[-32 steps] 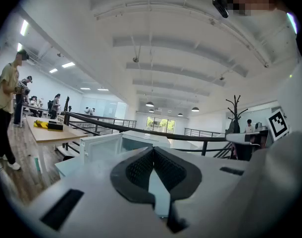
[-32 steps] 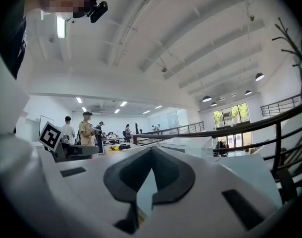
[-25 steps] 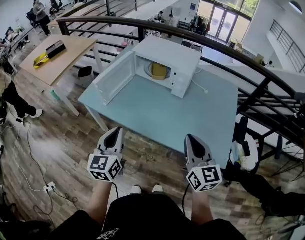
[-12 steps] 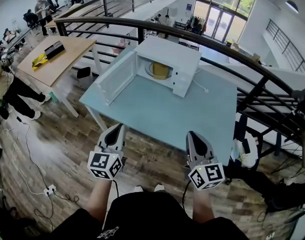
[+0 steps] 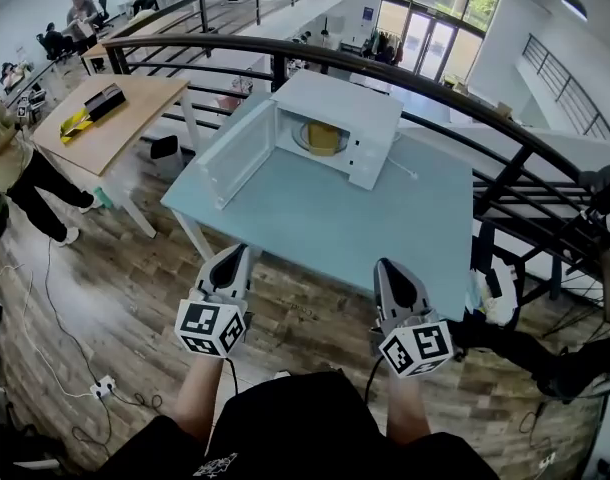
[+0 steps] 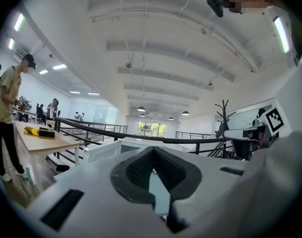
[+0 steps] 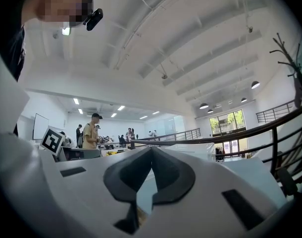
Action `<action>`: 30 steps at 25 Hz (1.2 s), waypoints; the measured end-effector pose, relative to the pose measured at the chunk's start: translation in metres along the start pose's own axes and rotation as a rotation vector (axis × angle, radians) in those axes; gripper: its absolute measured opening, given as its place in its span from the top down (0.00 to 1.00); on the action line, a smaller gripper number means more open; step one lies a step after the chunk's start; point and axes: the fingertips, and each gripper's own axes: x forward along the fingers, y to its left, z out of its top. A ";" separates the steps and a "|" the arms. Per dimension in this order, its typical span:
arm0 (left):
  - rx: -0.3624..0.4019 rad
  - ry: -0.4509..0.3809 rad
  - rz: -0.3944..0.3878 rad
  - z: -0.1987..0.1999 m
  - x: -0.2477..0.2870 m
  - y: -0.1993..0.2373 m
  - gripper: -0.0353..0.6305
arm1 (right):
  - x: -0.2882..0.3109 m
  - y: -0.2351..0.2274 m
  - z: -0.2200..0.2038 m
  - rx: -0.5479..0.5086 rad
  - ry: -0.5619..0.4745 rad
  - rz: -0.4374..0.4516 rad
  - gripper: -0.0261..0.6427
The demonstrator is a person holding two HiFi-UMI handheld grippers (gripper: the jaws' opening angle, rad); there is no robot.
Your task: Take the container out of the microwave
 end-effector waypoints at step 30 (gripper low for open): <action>-0.023 0.054 -0.029 -0.022 0.089 0.028 0.94 | 0.086 -0.042 -0.030 0.049 0.051 0.056 0.95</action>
